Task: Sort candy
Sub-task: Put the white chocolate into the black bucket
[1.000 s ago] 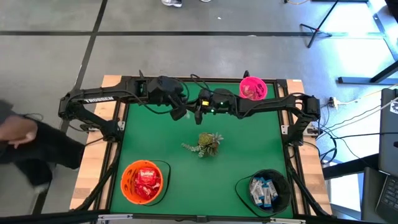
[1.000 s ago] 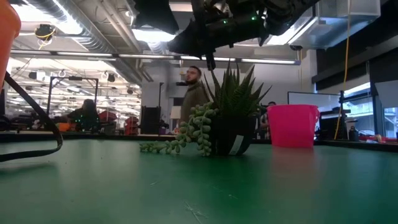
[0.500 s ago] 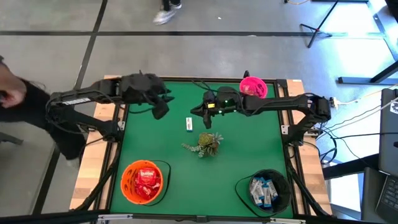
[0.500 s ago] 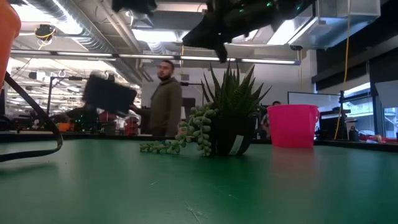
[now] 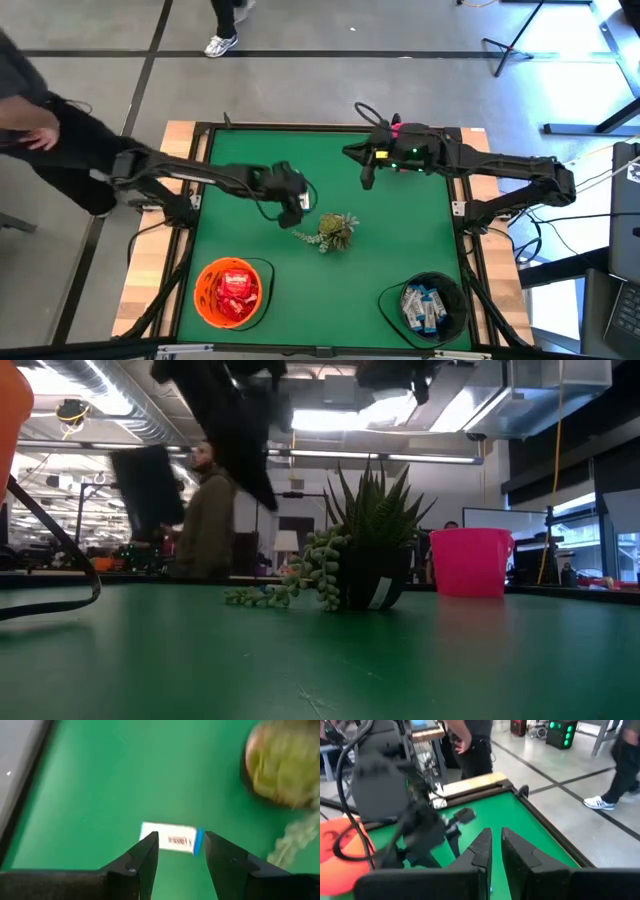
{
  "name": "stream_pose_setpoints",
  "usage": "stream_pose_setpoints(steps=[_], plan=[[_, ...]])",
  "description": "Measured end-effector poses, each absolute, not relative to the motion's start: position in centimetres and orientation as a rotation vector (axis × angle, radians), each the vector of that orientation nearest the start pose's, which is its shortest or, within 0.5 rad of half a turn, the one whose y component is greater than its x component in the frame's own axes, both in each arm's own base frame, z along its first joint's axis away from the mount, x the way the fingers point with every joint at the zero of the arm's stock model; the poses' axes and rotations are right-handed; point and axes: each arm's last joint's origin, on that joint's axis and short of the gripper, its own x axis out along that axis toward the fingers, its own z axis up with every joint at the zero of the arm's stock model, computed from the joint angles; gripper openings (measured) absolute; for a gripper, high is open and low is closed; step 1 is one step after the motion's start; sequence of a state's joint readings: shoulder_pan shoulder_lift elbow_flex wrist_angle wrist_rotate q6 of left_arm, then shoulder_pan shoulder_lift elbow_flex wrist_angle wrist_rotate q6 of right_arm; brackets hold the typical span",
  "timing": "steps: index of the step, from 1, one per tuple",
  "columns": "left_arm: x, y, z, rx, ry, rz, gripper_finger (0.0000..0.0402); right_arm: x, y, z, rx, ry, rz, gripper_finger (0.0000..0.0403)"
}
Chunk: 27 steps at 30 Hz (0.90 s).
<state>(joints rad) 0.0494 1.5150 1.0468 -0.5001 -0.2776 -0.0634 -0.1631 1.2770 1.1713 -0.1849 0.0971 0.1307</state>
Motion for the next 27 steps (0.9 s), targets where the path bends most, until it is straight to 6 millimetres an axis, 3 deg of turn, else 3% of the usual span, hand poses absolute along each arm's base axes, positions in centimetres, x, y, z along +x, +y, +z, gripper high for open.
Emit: stream_pose_setpoints(steps=[5, 10, 15, 27], plan=[[32.5, 1.2, 18.7, 0.137, 1.112, 0.267, 0.0149, 28.1, -4.9, 35.7, 0.133, 0.329, -0.279, 0.0040], [33.8, 0.9, 16.4, 0.197, 1.181, 0.272, 0.0149, 28.3, -4.9, 35.0, 0.133, 0.357, -0.279, 0.0040], [34.0, 0.9, 15.5, 0.207, 1.210, 0.273, 0.0153, 28.3, -4.9, 34.9, 0.129, 0.362, -0.278, 0.0040], [34.3, 0.7, 14.6, 0.253, 1.223, 0.314, 0.0206, 28.3, -4.9, 34.9, 0.109, 0.364, -0.273, 0.0040]])
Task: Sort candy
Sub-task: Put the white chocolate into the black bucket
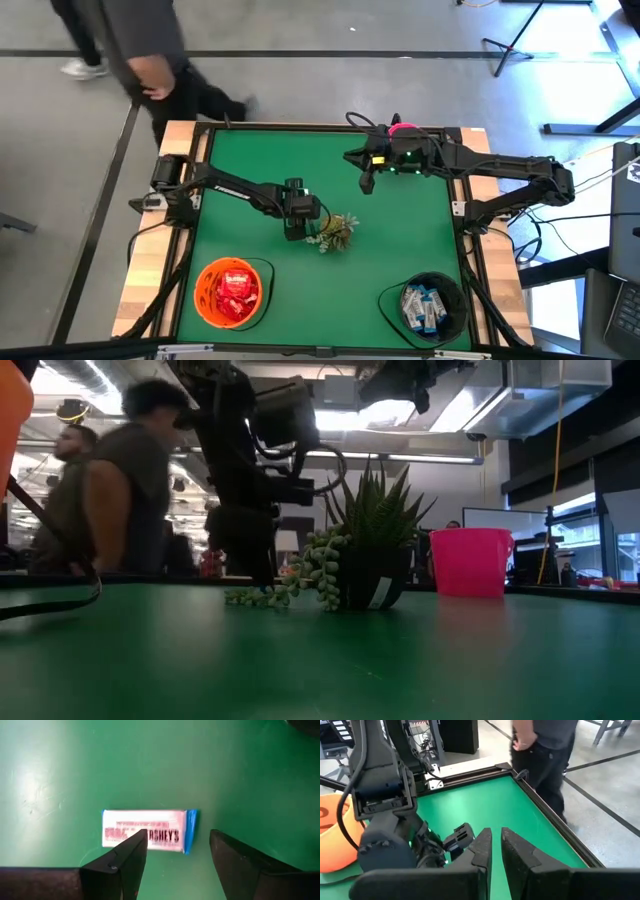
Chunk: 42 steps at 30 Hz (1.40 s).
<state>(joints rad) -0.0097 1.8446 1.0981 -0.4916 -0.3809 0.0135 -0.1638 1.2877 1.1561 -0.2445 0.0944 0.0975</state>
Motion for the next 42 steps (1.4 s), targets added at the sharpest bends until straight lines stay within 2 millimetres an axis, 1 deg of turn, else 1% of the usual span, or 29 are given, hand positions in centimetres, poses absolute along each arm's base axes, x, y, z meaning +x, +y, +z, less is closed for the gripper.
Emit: stream_pose_setpoints(steps=[5, 8, 10, 12, 18, 20, 22, 24, 26, 32, 34, 38, 40, 42], plan=[[34.7, 0.7, 13.2, 0.262, 1.240, 0.316, 0.0207, 28.2, -4.9, 34.8, 0.108, 0.372, -0.273, 0.0040], [34.9, 0.7, 12.9, 0.264, 1.244, 0.319, 0.0195, 28.2, -4.9, 34.8, 0.107, 0.376, -0.273, 0.0040], [34.9, 0.7, 12.8, 0.268, 1.241, 0.322, 0.0174, 28.2, -4.9, 34.7, 0.107, 0.380, -0.273, 0.0040], [34.9, 0.4, 12.8, 0.286, 1.241, 0.331, 0.0145, 28.2, -4.9, 34.7, 0.107, 0.384, -0.273, 0.0040], [34.7, -0.3, 12.9, 0.340, 1.229, 0.374, 0.0027, 28.2, -4.9, 34.7, 0.107, 0.386, -0.273, 0.0040], [34.6, -0.5, 13.2, 0.339, 1.222, 0.385, 0.0009, 28.2, -4.9, 34.7, 0.107, 0.386, -0.273, 0.0040], [34.5, -0.9, 13.7, 0.338, 1.208, 0.385, 0.0006, 28.2, -4.9, 34.7, 0.108, 0.386, -0.273, 0.0040], [34.2, -1.3, 14.7, 0.347, 1.190, 0.391, 0.0002, 28.2, -4.9, 34.7, 0.108, 0.386, -0.273, 0.0040], [33.8, -1.7, 16.2, 0.339, 1.143, 0.401, 0.0001, 28.2, -4.9, 34.7, 0.108, 0.386, -0.273, 0.0040], [31.7, -2.7, 22.8, 0.263, 0.937, 0.394, 0.0000, 28.2, -4.9, 34.7, 0.106, 0.383, -0.271, 0.0040], [30.7, -2.8, 25.0, 0.220, 0.866, 0.364, 0.0000, 28.6, -4.9, 34.6, 0.091, 0.374, -0.236, 0.0040], [28.6, -2.7, 28.7, 0.137, 0.741, 0.293, 0.0000, 30.0, -4.3, 34.0, 0.035, 0.358, -0.080, 0.0045], [27.7, -2.7, 30.0, 0.108, 0.689, 0.257, 0.0000, 30.8, -3.8, 33.4, -0.004, 0.360, -0.037, 0.0058], [27.0, -2.7, 31.1, 0.084, 0.647, 0.225, 0.0000, 31.7, -3.1, 32.8, -0.052, 0.360, -0.001, 0.0082]])
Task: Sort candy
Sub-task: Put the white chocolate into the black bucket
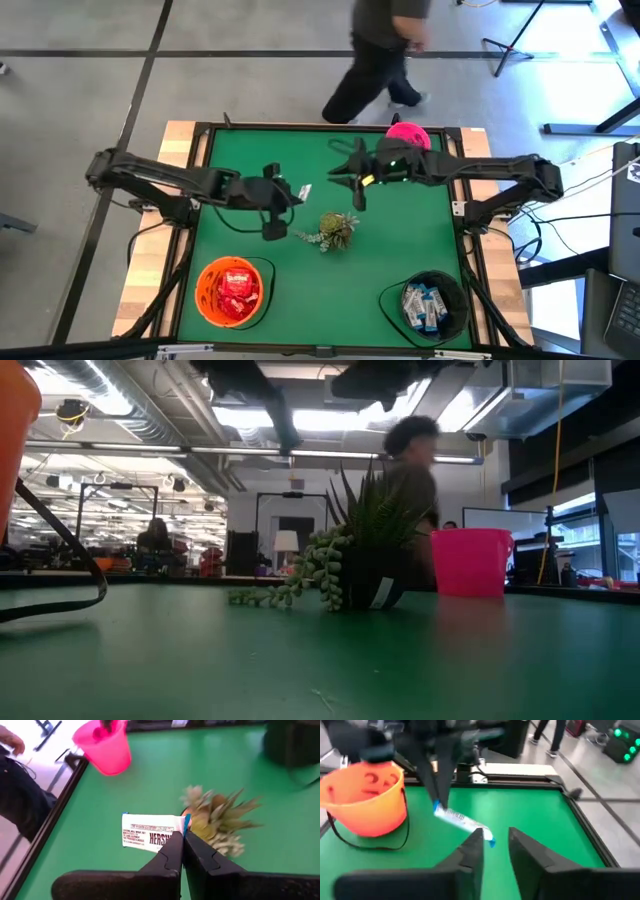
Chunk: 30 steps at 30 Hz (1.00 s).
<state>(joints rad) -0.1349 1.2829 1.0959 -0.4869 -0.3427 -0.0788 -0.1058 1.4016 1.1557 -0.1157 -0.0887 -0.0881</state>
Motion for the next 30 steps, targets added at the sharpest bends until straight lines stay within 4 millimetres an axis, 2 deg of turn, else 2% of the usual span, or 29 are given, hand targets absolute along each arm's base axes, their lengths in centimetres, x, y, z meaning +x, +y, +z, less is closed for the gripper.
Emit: stream_pose_setpoints(steps=[4, 9, 12, 15, 19, 22, 30], plan=[[26.1, -2.7, 32.4, 0.050, 0.588, 0.171, 0.0000, 33.4, -1.9, 31.5, -0.138, 0.353, 0.027, 0.0151], [26.1, -2.8, 32.5, 0.041, 0.577, 0.151, 0.0000, 35.1, -0.5, 30.6, -0.227, 0.302, 0.037, 0.0240], [26.2, -2.8, 32.5, 0.042, 0.579, 0.152, 0.0000, 35.8, 0.2, 29.9, -0.265, 0.291, 0.067, 0.0273], [26.3, -2.8, 32.5, 0.040, 0.571, 0.151, 0.0000, 36.3, 0.3, 29.2, -0.262, 0.297, 0.083, 0.0285], [26.5, -2.9, 32.8, 0.024, 0.534, 0.119, 0.0000, 37.0, 0.1, 28.3, -0.261, 0.310, 0.075, 0.0278], [26.6, -3.0, 33.0, 0.016, 0.517, 0.096, 0.0000, 37.4, 0.1, 28.2, -0.262, 0.282, 0.071, 0.0253], [26.5, -2.9, 33.0, 0.014, 0.517, 0.106, 0.0000, 37.6, 0.2, 28.1, -0.263, 0.266, 0.106, 0.0123]])
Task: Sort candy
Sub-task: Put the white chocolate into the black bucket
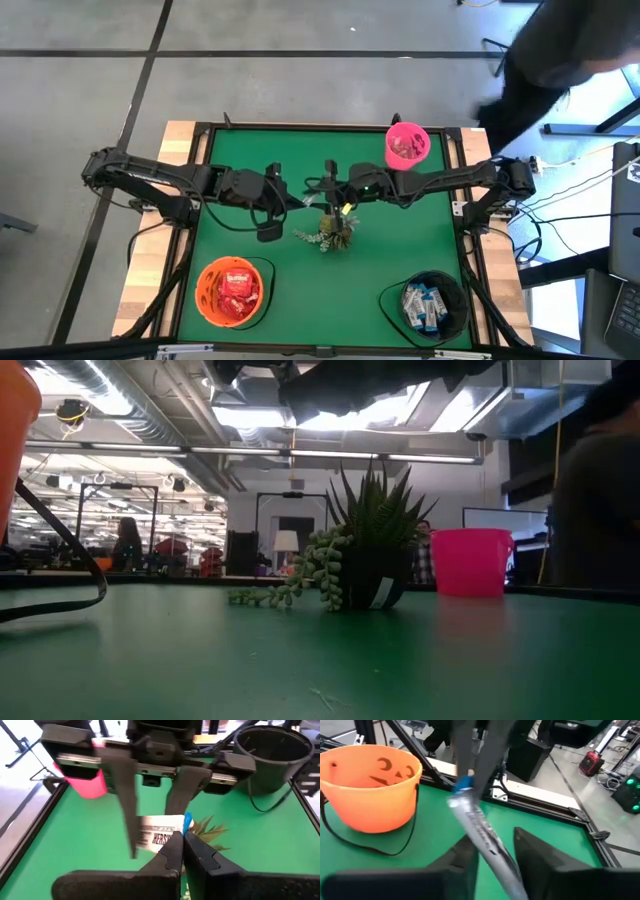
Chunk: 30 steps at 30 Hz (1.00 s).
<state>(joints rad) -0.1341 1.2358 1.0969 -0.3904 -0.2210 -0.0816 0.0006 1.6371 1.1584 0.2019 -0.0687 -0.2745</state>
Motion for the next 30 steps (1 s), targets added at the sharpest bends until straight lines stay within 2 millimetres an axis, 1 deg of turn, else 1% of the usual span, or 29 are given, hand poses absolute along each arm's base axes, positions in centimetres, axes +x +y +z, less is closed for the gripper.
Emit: stream_pose_setpoints(steps=[5, 7, 8, 10, 12, 15, 18, 20, 23, 26, 28, 30], plan=[[26.5, -2.8, 33.1, -0.001, 0.507, 0.163, 0.0003, 37.5, 0.3, 28.0, -0.259, 0.271, 0.138, 0.0042], [26.5, -2.8, 33.1, -0.032, 0.505, 0.170, 0.0015, 37.5, 0.3, 27.9, -0.258, 0.278, 0.138, 0.0019], [26.5, -2.8, 33.1, -0.041, 0.506, 0.165, 0.0024, 37.5, 0.3, 27.9, -0.258, 0.281, 0.139, 0.0014], [26.5, -2.8, 33.0, -0.041, 0.511, 0.160, 0.0049, 37.5, 0.3, 27.8, -0.249, 0.288, 0.139, 0.0015], [26.4, -2.8, 33.0, -0.039, 0.519, 0.158, 0.0079, 37.2, 0.3, 28.0, -0.244, 0.308, 0.140, 0.0029], [26.0, -2.7, 33.2, -0.025, 0.520, 0.170, 0.0124, 36.2, 0.3, 28.8, -0.218, 0.336, 0.139, 0.0052], [24.7, -2.4, 34.3, -0.007, 0.479, 0.208, 0.0160, 34.6, 0.4, 30.1, -0.154, 0.373, 0.163, 0.0054], [23.6, -2.1, 35.3, 0.010, 0.434, 0.249, 0.0179, 33.1, 0.5, 31.1, -0.103, 0.403, 0.198, 0.0044], [21.6, -1.7, 36.9, 0.033, 0.362, 0.299, 0.0196, 30.4, 1.2, 32.8, -0.021, 0.455, 0.260, 0.0023], [19.7, -1.3, 38.2, 0.029, 0.300, 0.338, 0.0203, 27.4, 2.6, 34.1, 0.040, 0.512, 0.308, 0.0010], [18.7, -1.2, 38.6, 0.028, 0.282, 0.360, 0.0203, 25.7, 3.8, 34.8, 0.079, 0.544, 0.346, 0.0011], [18.2, -1.0, 38.7, 0.039, 0.289, 0.377, 0.0202, 24.0, 5.1, 35.3, 0.136, 0.586, 0.382, 0.0020]])
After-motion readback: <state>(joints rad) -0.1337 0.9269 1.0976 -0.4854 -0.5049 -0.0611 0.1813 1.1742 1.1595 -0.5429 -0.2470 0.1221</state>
